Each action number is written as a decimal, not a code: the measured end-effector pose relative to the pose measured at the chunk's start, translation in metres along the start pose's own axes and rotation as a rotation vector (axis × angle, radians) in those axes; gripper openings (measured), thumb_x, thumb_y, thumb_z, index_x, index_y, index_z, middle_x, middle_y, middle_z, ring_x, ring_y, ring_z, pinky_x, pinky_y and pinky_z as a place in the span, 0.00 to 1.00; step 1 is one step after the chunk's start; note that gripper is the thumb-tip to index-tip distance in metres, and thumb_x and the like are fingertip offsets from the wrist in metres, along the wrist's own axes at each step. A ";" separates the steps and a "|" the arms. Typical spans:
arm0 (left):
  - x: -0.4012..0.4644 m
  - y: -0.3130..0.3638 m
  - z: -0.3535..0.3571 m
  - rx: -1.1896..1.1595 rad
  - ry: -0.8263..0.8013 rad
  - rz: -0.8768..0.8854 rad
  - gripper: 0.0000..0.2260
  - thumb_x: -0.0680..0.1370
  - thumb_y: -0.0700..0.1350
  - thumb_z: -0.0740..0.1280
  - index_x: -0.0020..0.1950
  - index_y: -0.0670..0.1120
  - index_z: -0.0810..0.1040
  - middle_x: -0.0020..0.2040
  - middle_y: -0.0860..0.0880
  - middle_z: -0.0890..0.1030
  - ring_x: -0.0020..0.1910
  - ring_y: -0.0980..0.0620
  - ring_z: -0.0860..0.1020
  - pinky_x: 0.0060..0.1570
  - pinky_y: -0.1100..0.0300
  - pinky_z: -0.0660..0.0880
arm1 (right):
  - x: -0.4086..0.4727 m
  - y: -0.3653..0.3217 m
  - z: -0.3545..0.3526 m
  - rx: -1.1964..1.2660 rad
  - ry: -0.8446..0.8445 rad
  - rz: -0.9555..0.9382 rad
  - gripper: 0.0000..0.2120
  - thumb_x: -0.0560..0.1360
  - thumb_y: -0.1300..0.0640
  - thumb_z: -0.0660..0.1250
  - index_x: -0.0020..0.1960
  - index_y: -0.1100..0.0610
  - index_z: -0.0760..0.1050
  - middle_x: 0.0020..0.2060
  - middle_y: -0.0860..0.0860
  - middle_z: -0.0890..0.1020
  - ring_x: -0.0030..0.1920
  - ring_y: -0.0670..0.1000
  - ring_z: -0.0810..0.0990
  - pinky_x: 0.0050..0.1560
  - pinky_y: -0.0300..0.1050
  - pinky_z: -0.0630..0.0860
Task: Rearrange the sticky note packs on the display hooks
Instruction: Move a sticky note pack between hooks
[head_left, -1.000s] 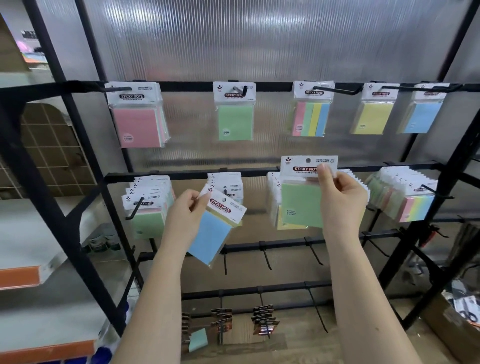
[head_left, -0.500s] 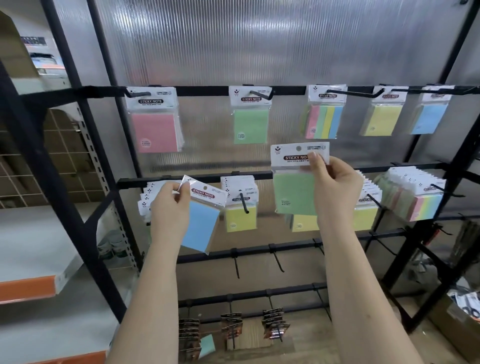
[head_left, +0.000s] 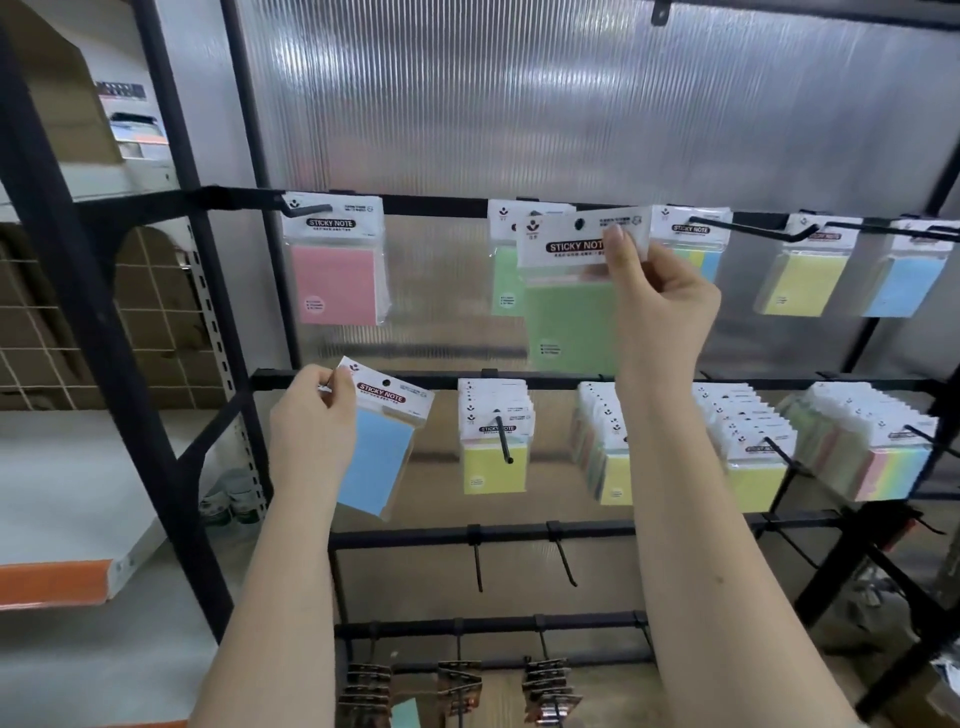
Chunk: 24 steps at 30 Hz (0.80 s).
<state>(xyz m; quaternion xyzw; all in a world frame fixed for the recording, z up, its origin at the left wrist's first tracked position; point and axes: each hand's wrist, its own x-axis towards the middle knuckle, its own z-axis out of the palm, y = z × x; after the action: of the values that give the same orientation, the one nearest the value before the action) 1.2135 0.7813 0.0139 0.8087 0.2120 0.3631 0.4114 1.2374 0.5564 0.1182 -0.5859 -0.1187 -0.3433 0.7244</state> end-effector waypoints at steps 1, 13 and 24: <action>0.000 -0.001 0.000 0.004 0.003 -0.002 0.13 0.81 0.52 0.57 0.42 0.46 0.70 0.35 0.56 0.73 0.31 0.57 0.71 0.25 0.61 0.61 | 0.002 0.001 0.002 0.004 -0.007 -0.001 0.20 0.74 0.52 0.70 0.27 0.59 0.70 0.28 0.57 0.71 0.32 0.51 0.63 0.61 0.53 0.69; 0.006 0.001 0.014 0.028 -0.032 0.002 0.12 0.81 0.53 0.57 0.46 0.45 0.70 0.38 0.53 0.74 0.31 0.58 0.71 0.26 0.65 0.61 | 0.011 0.005 0.008 0.015 0.032 0.026 0.29 0.72 0.55 0.70 0.18 0.49 0.59 0.18 0.42 0.58 0.24 0.44 0.56 0.28 0.36 0.57; 0.015 0.000 0.018 0.019 -0.001 0.017 0.13 0.80 0.52 0.58 0.42 0.46 0.70 0.32 0.57 0.71 0.27 0.59 0.70 0.19 0.70 0.63 | 0.018 0.008 0.009 0.032 0.009 0.040 0.27 0.72 0.56 0.71 0.20 0.50 0.60 0.17 0.41 0.60 0.23 0.43 0.57 0.25 0.33 0.57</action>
<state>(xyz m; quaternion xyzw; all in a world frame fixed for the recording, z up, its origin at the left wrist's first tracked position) 1.2372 0.7816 0.0128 0.8147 0.2081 0.3641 0.4005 1.2580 0.5584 0.1251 -0.5750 -0.1094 -0.3293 0.7409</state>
